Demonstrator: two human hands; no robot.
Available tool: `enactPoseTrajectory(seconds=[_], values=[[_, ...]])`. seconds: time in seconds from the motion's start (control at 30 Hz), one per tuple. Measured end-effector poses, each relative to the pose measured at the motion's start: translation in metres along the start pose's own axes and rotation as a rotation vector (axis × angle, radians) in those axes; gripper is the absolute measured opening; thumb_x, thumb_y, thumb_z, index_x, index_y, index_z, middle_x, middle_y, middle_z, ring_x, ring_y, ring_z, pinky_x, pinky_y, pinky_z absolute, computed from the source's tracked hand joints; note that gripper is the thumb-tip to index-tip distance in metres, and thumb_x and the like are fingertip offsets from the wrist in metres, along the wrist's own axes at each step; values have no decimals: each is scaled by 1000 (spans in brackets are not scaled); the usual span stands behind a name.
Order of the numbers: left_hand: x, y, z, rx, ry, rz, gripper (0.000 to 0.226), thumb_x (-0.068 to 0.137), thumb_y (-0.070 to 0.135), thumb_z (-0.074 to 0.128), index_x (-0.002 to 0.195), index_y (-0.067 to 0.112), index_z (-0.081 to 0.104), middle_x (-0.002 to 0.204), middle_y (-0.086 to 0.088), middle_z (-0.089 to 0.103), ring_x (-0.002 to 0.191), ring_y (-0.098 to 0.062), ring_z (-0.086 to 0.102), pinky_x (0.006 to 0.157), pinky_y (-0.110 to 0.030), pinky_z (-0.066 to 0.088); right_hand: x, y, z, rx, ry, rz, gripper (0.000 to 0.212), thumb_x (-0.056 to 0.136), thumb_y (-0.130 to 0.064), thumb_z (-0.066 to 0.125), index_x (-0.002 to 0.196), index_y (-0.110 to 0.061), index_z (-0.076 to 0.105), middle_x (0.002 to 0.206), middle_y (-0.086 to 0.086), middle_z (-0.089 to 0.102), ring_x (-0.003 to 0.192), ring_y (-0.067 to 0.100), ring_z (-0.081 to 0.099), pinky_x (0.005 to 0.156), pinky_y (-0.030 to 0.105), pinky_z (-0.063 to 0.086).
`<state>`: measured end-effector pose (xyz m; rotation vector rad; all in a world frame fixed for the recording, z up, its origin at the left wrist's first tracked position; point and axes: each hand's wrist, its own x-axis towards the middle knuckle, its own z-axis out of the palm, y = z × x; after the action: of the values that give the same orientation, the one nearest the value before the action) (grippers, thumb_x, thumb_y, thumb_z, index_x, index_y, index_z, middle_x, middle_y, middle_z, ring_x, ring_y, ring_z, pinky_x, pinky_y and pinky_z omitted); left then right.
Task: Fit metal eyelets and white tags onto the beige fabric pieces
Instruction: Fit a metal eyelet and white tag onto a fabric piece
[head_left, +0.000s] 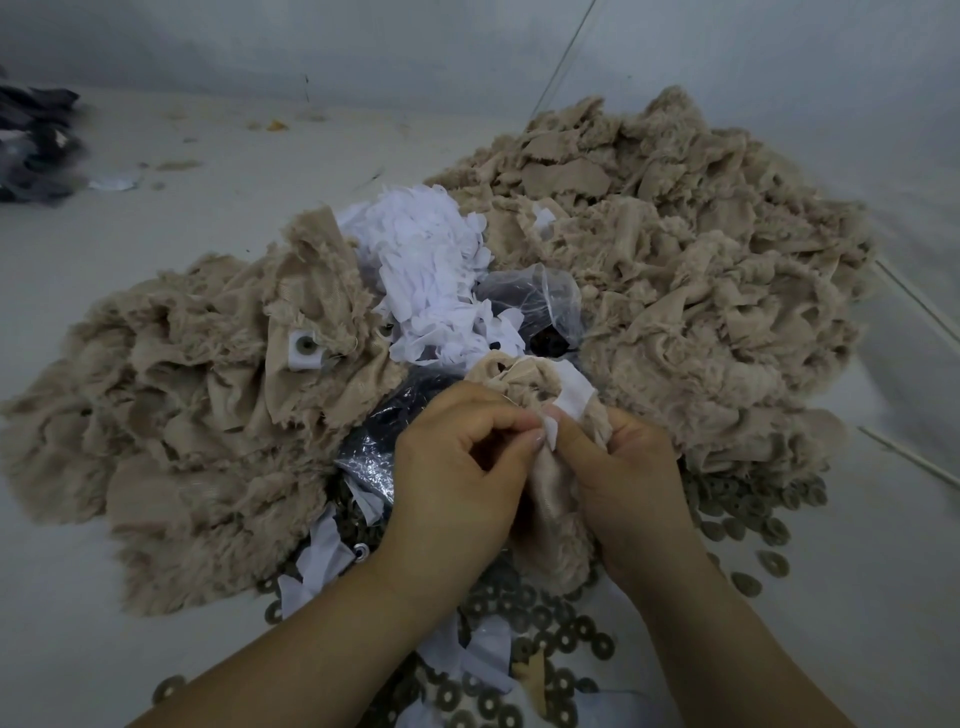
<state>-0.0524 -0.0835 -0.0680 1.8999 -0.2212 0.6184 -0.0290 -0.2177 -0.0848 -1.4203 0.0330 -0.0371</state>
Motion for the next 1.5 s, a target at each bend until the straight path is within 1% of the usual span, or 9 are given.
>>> enactPoseTrajectory(seconds=[0.23,0.43,0.57,0.67,0.8,0.97,1.13,1.33,1.5], values=[[6,-4,1,121,-37,68,7,79,2,78,83,8,79,81,1,70,80,-6,64,77,-18,53,1,2,-2,23,-15,4,23,83,-27,72,82,-4,75,87,29,71,81,44,68,77,52,58],[26,-5,-11,-102,-253,-132,9,76,-2,80,83,3,79,82,-6,74,78,-15,70,77,-32,57,4,2,-5,169,-194,170,45,67,-38,79,94,-2,75,97,26,73,89,38,72,79,44,61],[28,-8,-17,-169,-363,-237,11,81,-3,76,89,4,80,87,-7,74,86,-20,70,84,-41,58,2,2,-2,118,-167,164,51,65,-42,80,94,-1,75,97,28,72,95,45,69,87,55,57],[24,-9,-15,-140,-317,-216,10,81,-3,76,83,6,81,81,-6,75,79,-18,70,79,-42,57,0,2,2,-6,-118,77,52,71,-43,76,88,5,71,91,39,65,80,41,66,79,62,53],[19,-8,-11,-203,-277,-342,13,84,2,75,84,13,80,81,-6,76,77,-27,73,74,-46,60,-2,0,8,-120,-81,-50,40,87,-34,67,77,5,67,72,28,66,63,29,61,60,45,54],[13,-4,-9,-293,-210,-400,11,90,10,69,80,11,75,68,-12,70,59,-26,66,54,-32,57,2,2,2,-121,-24,-64,29,93,-20,65,89,9,67,84,33,67,80,53,64,69,61,53],[9,-5,-2,-280,-181,-408,12,82,5,76,74,2,69,68,-19,68,60,-35,65,56,-43,58,1,1,1,27,-79,33,30,81,-33,71,99,-10,76,96,17,76,96,35,72,86,52,58],[10,-7,-4,-340,-173,-461,15,86,5,72,71,7,72,72,-22,69,59,-25,63,55,-34,57,3,5,0,24,-23,12,43,87,-26,71,93,16,63,93,38,66,93,59,61,80,69,51],[9,-7,-1,-342,-153,-475,17,87,7,72,71,10,72,72,-21,70,62,-27,65,59,-39,58,4,7,-1,-82,-9,-74,15,90,-18,69,85,-5,76,80,12,76,80,29,74,70,42,62]])
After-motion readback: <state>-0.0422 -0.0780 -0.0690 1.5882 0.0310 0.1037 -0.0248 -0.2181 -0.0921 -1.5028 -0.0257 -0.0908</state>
